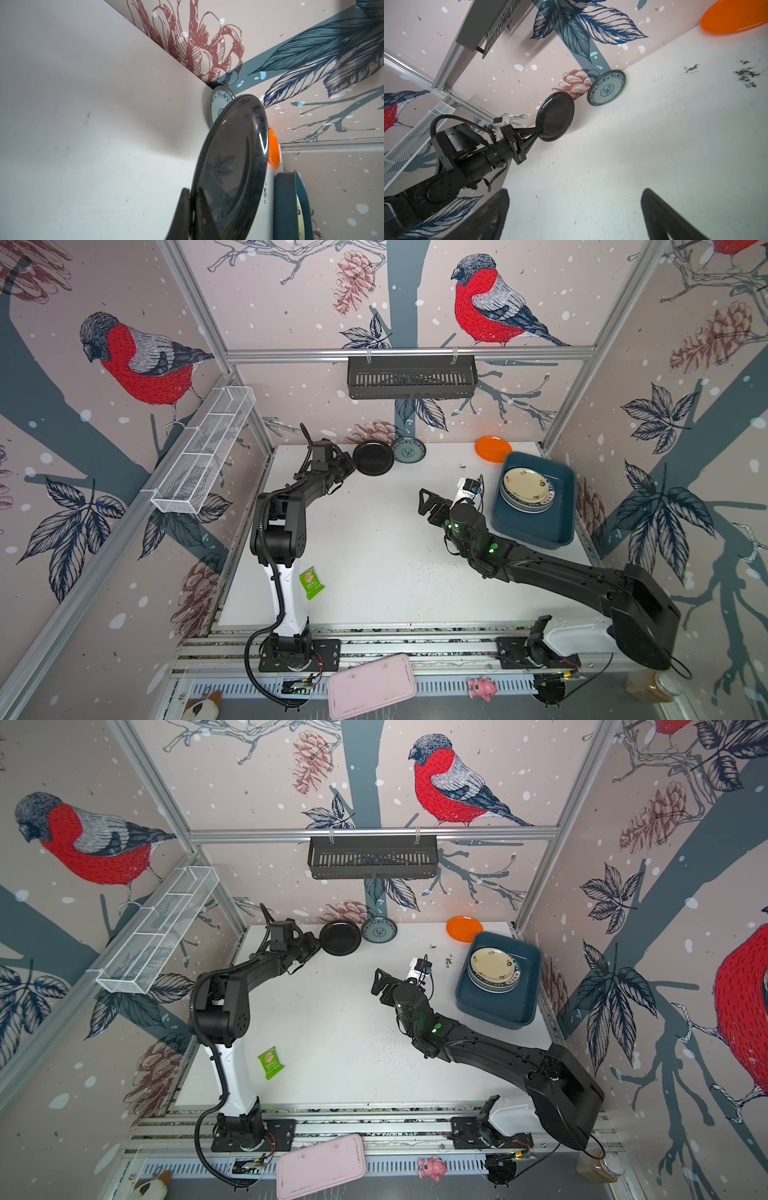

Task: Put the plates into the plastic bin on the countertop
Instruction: 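Close the left gripper on the dark glossy plate rim and tilt it up, then bring the dark plate toward the table center while the right gripper reaches toward it, then close the right gripper on the dark plate rim held by the left gripper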

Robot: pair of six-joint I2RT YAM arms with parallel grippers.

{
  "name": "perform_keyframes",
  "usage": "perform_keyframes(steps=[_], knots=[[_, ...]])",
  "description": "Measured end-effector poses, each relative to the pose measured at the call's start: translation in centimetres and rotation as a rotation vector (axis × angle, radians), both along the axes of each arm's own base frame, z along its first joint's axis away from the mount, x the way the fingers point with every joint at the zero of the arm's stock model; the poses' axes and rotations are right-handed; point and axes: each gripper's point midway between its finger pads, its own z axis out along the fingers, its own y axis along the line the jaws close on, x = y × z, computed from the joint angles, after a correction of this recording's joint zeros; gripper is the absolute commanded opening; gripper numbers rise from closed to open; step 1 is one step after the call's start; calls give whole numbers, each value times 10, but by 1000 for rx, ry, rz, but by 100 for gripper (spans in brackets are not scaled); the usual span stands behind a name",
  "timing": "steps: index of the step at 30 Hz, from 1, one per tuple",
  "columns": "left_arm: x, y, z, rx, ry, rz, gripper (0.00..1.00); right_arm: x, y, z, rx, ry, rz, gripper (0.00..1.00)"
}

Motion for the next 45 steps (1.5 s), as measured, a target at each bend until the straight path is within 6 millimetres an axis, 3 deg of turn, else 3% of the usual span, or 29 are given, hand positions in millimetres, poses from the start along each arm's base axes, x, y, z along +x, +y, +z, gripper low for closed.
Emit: perform_keyframes(steps=[4,10,17,25,33,45], knots=[[-6,-15,22,7,-19,-41,0,0,4,-2,25,11,24,99],[-37,-27,46,7,-15,-103,0,-1,6,-5,62,21,50,100],[-91,-36,61,-28,7,-173,0,7,1,-3,100,14,73,100],[-153,-57,86,-53,-36,-263,0,11,23,1,124,20,160,93],[-175,-63,90,-24,-75,-307,0,20,48,-10,117,54,224,65],[-179,-68,83,-36,-56,-339,0,29,56,-23,172,83,230,13]])
